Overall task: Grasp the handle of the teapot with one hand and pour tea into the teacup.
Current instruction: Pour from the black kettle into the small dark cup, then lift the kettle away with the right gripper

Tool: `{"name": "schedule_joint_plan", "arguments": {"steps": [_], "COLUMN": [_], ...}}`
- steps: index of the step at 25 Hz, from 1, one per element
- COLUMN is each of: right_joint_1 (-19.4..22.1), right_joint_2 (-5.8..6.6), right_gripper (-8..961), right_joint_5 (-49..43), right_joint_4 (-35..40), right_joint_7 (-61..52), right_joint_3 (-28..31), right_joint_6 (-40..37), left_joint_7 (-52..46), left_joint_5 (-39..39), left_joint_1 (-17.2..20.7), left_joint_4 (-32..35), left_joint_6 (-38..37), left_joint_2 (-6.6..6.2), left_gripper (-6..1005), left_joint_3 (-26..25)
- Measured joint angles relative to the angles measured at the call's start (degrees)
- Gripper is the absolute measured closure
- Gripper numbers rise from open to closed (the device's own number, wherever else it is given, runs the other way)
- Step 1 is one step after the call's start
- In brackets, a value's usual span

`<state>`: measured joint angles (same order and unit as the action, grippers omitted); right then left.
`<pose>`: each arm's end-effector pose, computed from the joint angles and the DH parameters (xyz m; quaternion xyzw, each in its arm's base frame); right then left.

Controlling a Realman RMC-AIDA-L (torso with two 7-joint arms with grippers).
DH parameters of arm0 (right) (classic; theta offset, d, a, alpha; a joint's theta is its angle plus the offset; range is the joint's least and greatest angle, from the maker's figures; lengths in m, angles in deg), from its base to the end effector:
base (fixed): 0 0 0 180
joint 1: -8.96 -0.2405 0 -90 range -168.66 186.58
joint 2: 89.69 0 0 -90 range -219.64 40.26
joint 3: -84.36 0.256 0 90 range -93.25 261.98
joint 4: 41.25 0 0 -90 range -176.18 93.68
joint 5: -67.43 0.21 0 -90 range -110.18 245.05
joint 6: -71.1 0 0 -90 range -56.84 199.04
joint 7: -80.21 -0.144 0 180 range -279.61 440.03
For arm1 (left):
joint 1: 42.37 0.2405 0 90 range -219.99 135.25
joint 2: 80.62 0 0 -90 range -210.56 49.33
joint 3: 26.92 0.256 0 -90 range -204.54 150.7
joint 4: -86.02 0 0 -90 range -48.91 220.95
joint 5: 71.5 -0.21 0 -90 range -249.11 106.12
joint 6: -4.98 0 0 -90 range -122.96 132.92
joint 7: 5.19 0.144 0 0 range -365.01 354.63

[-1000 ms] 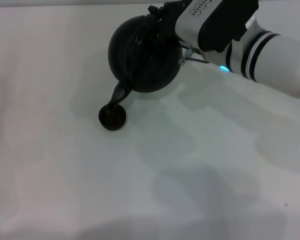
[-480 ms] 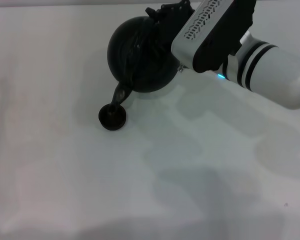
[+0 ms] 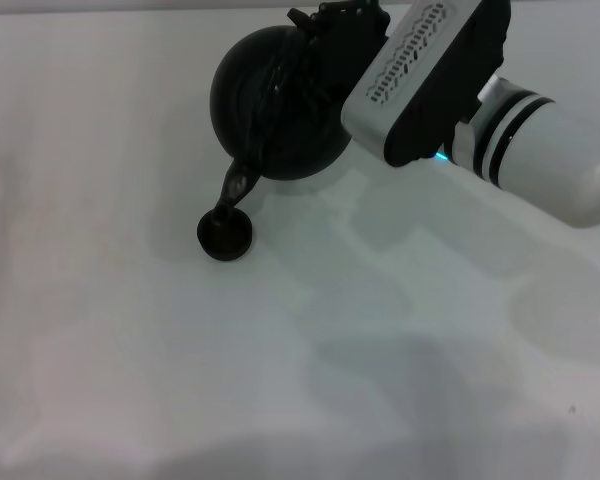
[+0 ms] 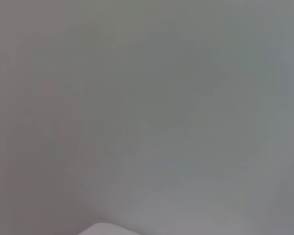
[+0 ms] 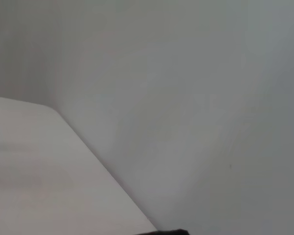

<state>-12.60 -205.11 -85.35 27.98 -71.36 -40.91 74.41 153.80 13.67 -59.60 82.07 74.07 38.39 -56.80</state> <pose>0.1382 0.3496 -0.0913 -0.8967 -0.0073 0.1331 0.4221 -0.4114 0.2646 0.0264 -0.5206 -0.3877 -0.3127 0.6934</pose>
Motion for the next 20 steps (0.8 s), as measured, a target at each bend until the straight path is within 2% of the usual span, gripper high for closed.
{"name": "schedule_joint_plan", "arguments": {"steps": [20], "right_joint_1": [-0.06], "right_joint_2": [-0.16], "right_gripper": [810], "right_joint_5": [-2.17], "right_joint_4": [-6.43], "right_joint_7": [1.38], "right_joint_3": [-3.51], "right_joint_6": [12.2], "left_joint_7": [0.0], "left_joint_5": [0.0], "left_joint_1": [0.0], "left_joint_4": [0.0], "left_joint_6": [0.02], "left_joint_2": [-0.06], "left_gripper": [138], "left_joint_3": [0.0]}}
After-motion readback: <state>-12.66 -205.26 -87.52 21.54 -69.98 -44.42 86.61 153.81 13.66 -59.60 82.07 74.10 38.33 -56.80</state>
